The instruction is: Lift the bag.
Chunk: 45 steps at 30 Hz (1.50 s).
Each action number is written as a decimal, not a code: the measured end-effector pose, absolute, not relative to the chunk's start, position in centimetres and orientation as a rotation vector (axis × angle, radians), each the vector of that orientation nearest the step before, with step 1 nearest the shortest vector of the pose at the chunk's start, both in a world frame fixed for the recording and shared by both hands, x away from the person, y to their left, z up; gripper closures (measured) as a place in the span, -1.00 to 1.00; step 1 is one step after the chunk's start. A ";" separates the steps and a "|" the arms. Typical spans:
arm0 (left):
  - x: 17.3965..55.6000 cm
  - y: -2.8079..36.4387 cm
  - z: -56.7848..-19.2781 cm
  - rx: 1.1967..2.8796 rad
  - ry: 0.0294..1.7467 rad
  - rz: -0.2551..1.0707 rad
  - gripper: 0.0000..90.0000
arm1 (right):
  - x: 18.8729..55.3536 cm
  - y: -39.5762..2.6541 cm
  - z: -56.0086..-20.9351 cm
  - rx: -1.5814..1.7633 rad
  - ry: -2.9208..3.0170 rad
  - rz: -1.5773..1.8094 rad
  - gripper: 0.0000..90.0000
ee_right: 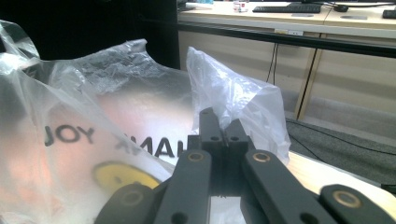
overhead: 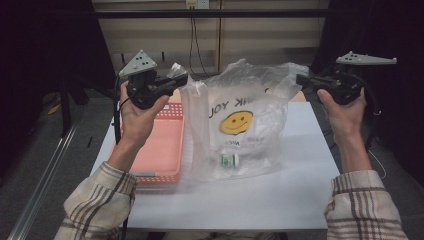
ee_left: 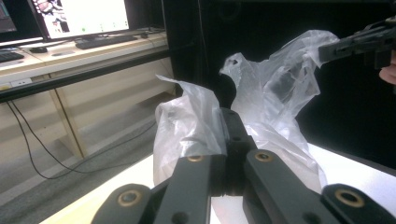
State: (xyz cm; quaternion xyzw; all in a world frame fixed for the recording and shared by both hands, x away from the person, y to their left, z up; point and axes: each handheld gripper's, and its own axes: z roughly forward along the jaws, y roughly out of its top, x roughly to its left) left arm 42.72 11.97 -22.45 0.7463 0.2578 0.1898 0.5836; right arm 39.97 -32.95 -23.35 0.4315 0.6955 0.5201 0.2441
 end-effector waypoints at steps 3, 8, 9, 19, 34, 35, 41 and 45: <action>42.5 11.8 -22.8 1.758 0.592 0.432 1.00 | 40.0 -33.0 -23.9 1.181 1.913 1.412 1.00; 42.5 11.9 -23.4 1.790 0.586 0.424 0.99 | 39.7 -32.9 -25.0 1.213 1.923 1.379 1.00; 42.6 12.0 -23.4 1.787 0.587 0.421 0.97 | 39.7 -32.9 -25.2 1.220 1.922 1.381 1.00; 42.3 12.2 -23.2 1.738 0.628 0.431 -0.30 | 39.3 -33.2 -25.1 1.220 1.883 1.410 0.31; 40.0 13.1 -22.8 1.750 0.583 0.466 -0.82 | 37.6 -33.3 -24.0 1.241 1.813 1.333 -0.71; 39.9 13.2 -22.9 1.755 0.577 0.467 -0.82 | 37.4 -33.4 -24.1 1.235 1.819 1.330 -0.71; 38.6 14.1 -23.6 1.770 0.565 0.470 -0.83 | 36.7 -33.1 -25.0 1.233 1.838 1.309 -0.72; 38.0 15.1 -23.5 1.759 0.586 0.463 -0.85 | 36.4 -32.8 -25.8 1.233 1.848 1.308 -0.72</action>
